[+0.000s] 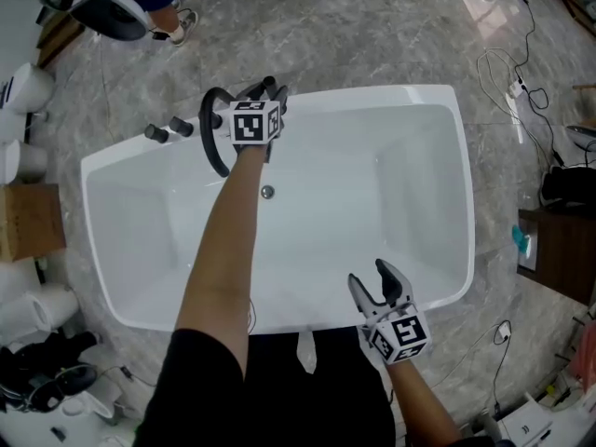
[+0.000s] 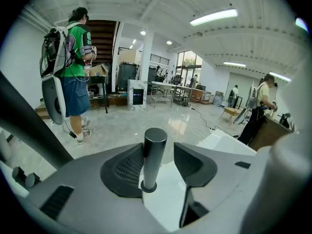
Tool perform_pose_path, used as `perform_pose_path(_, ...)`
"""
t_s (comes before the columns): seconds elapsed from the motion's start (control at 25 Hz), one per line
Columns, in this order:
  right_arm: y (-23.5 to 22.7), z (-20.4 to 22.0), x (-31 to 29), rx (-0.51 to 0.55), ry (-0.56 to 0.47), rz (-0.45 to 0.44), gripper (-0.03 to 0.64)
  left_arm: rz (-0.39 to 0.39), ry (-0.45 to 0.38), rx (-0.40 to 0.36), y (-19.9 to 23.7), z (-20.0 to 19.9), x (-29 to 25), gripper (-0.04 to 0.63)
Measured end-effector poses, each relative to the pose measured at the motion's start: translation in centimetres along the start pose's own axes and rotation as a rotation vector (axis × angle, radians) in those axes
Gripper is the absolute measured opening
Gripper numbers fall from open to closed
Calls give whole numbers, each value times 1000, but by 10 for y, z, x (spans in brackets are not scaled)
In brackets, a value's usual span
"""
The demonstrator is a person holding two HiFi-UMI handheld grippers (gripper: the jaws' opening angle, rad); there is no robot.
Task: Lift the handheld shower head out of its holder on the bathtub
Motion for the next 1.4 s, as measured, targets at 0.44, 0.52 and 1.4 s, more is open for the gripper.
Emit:
perform_pose_path(0.44,2,-1,5,1,13,10,235,-27,87,-61,7,5,-1,126)
perform_pose_path(0.52,4,-5,4,3,6,7,235,-25,93,-79,7,4,2,126)
perform_pose_path(1.4,65,-100,42,38,-112,3,235,-3,-67,-122,-15,-157,127,122)
Point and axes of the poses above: the fingertips, and each gripper's own axes: x backward along the fingers, y to its left, z out of its underside, the point moved 1 cm from there along x, backward along the fingers, and after that the axes turned 5 degrees about -z, right-handed, at the moved point
